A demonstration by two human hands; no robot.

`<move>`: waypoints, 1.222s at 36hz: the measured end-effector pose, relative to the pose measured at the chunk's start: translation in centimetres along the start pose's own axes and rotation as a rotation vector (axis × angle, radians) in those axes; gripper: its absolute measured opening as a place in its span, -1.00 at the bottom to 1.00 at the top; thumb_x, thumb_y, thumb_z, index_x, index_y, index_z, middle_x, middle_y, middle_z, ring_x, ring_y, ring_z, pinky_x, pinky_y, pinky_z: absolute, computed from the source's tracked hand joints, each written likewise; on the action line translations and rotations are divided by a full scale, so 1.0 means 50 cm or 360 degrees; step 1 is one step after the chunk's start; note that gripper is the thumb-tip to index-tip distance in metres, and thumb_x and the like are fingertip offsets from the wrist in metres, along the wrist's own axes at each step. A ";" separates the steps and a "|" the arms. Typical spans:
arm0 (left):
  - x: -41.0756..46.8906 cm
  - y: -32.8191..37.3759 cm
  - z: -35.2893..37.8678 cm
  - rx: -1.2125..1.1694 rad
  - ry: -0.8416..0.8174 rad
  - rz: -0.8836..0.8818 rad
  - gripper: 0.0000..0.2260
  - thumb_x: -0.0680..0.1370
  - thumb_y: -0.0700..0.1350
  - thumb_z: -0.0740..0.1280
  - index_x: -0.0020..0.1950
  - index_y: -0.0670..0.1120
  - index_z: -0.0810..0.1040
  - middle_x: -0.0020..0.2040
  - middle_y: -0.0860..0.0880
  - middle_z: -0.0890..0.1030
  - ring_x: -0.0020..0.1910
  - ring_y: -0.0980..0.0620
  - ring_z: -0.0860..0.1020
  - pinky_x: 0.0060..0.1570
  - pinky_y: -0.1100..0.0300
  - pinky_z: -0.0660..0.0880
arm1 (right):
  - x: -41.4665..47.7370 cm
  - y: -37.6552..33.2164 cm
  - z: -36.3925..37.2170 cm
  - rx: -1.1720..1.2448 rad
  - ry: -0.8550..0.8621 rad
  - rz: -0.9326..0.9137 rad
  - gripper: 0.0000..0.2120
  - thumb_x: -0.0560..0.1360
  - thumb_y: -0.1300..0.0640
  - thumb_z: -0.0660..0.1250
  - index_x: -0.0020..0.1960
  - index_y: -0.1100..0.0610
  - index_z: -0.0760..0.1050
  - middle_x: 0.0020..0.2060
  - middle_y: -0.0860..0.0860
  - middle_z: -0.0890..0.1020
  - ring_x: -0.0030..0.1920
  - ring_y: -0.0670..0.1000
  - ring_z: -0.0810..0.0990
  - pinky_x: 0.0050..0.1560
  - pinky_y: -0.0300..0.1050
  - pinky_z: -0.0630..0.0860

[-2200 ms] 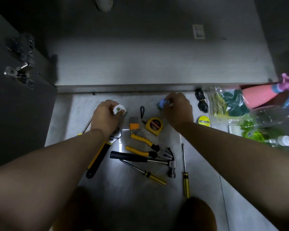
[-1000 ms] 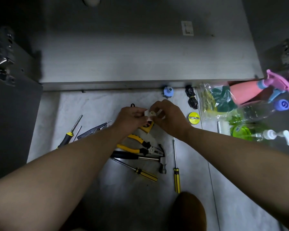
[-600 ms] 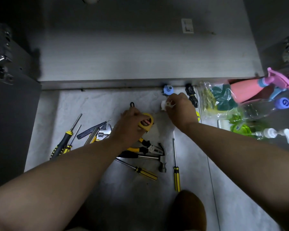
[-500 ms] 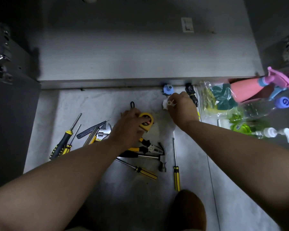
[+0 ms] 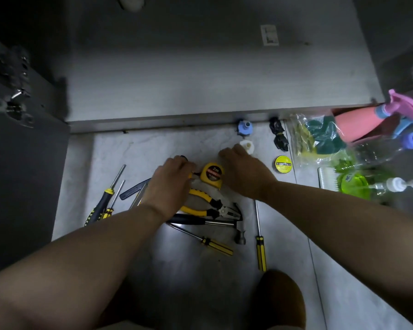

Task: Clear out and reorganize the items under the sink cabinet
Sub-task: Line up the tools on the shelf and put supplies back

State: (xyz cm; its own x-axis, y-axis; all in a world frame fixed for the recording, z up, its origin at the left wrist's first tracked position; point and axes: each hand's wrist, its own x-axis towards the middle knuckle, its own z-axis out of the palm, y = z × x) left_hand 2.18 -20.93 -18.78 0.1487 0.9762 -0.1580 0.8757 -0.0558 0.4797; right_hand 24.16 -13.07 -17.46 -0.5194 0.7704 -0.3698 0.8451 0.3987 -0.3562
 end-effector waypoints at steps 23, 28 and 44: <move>0.032 -0.009 0.009 0.0061 -0.0184 -0.0451 -0.71 0.54 -0.23 0.30 0.24 0.00 0.50 0.16 -0.10 0.46 0.16 -0.15 0.43 0.05 -0.06 0.43 | -0.139 0.110 -0.048 -0.0268 -0.0222 0.0237 -0.37 0.42 -0.09 0.47 0.40 0.01 0.31 0.22 0.07 0.37 -0.02 0.26 0.60 -0.10 0.12 0.60; 0.017 -0.020 0.003 -0.0059 -0.0180 -0.0418 -0.75 0.60 -0.16 0.28 0.27 0.00 0.54 0.16 -0.11 0.48 0.18 -0.16 0.43 0.15 -0.06 0.44 | -0.151 0.142 -0.053 -0.0351 -0.0318 0.0275 -0.30 0.44 -0.05 0.48 0.48 -0.02 0.25 0.29 0.09 0.36 0.01 0.25 0.61 -0.04 0.11 0.60; 0.051 0.008 0.017 0.0171 -0.0182 -0.0643 -0.62 0.45 0.23 0.46 0.12 0.03 0.58 0.07 -0.02 0.58 0.16 -0.12 0.46 0.10 -0.03 0.37 | -0.097 0.053 -0.033 -0.0265 -0.0159 0.0286 -0.62 0.52 0.04 0.31 0.28 0.09 0.32 0.18 0.11 0.32 -0.06 0.24 0.56 -0.17 0.11 0.59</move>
State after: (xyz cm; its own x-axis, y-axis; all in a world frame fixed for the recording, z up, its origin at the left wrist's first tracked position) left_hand 3.29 -18.64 -19.75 -0.1710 0.8949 -0.4123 0.9159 0.2986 0.2682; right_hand 29.12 -14.95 -15.18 -0.3622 0.7864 -0.5004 0.9298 0.3428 -0.1344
